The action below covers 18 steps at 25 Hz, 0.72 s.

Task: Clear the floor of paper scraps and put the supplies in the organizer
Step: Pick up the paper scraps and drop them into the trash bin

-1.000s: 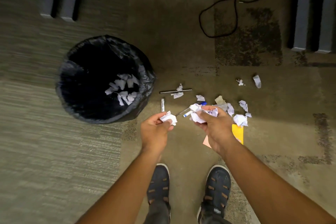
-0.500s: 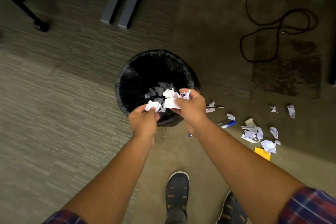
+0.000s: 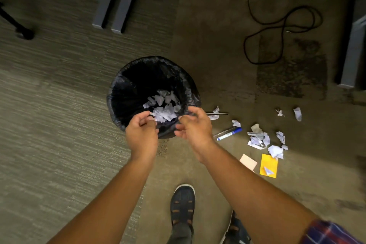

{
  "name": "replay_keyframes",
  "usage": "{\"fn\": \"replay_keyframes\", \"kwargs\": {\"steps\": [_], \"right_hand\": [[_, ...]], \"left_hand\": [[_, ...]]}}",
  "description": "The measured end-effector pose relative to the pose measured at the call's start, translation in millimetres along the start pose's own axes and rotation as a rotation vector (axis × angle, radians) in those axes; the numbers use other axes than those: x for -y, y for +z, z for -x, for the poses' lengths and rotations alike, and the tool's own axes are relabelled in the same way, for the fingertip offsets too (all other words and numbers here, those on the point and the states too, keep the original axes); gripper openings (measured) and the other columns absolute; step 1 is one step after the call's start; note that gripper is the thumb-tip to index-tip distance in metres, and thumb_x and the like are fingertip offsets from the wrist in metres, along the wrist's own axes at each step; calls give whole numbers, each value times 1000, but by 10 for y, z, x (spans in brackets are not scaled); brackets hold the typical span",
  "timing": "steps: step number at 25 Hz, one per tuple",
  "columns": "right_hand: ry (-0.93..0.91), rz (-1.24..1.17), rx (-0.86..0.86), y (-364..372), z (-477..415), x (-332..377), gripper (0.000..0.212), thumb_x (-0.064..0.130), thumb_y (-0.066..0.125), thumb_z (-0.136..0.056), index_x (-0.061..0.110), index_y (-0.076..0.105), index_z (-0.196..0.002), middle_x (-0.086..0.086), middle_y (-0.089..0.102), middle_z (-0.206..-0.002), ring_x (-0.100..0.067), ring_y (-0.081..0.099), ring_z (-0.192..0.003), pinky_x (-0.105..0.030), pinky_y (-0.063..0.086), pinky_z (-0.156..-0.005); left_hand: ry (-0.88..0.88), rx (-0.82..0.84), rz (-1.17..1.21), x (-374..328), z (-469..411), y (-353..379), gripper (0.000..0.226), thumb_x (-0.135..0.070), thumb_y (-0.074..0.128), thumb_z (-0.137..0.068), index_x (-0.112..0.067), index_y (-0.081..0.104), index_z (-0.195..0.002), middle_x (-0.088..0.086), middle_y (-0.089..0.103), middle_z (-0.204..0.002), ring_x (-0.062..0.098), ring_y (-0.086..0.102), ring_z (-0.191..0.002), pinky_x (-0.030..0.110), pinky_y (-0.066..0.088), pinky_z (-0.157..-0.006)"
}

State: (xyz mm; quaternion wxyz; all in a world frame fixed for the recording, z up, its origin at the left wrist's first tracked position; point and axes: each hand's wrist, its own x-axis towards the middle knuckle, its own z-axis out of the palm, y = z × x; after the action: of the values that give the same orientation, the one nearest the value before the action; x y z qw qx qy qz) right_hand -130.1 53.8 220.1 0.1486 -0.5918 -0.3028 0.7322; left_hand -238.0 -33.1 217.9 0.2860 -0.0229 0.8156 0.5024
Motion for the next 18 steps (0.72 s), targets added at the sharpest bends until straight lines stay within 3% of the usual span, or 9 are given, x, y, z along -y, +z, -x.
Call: {"fn": "replay_keyframes", "kwargs": {"steps": [4,6,8,11,13,15,18], "right_hand": [[-1,83,-79,-697,78,-230,39,6,62,-91,23,58,-126,-12,65,-116,-22,67,-84,-31,59,-57],[12,169,-167,-1144,3,-302,38,8,64,-90,24,58,-124,-10,65,-114,-26,68,-86,-42,63,-65],[29,262,-232,-1560,-150,-356,41,11,68,-89,21,58,-128,-10,65,-114,-32,70,-95,-54,62,-82],[18,405,-305,-2112,-532,-507,40,15,69,-87,21,60,-126,-9,66,-115,-33,68,-103,-54,58,-92],[-15,489,-328,-2390,-845,-624,36,16,67,-87,22,60,-122,-8,69,-111,-29,69,-94,-42,59,-85],[-48,606,-341,-2600,-1178,-737,37,18,68,-88,19,63,-124,-7,71,-110,-22,66,-87,-27,52,-76],[-191,807,-344,-2750,-1703,-916,23,18,70,-86,10,70,-108,-11,74,-105,-29,67,-97,-31,49,-80]], "left_hand": [[243,210,-189,242,515,329,25,-7,64,-96,-26,72,-110,-8,72,-90,6,68,-75,22,58,-66],[259,319,-322,483,690,569,27,-9,68,-94,-33,71,-104,-14,73,-89,-2,66,-72,10,51,-64],[222,398,-451,754,741,837,31,-10,71,-90,-40,68,-96,-19,74,-92,-6,65,-72,7,47,-64],[151,453,-621,1092,564,1318,28,-8,74,-87,-28,72,-107,2,75,-107,-1,65,-74,11,49,-69],[187,497,-758,1256,314,1657,36,-8,75,-85,-17,70,-120,10,70,-119,17,71,-89,22,56,-87],[276,547,-903,1362,54,2001,45,-10,74,-85,-17,66,-129,11,63,-127,29,68,-105,32,53,-99],[334,543,-1073,1495,-326,2479,62,-21,77,-86,-24,51,-143,16,54,-133,36,65,-114,37,53,-98]]}}
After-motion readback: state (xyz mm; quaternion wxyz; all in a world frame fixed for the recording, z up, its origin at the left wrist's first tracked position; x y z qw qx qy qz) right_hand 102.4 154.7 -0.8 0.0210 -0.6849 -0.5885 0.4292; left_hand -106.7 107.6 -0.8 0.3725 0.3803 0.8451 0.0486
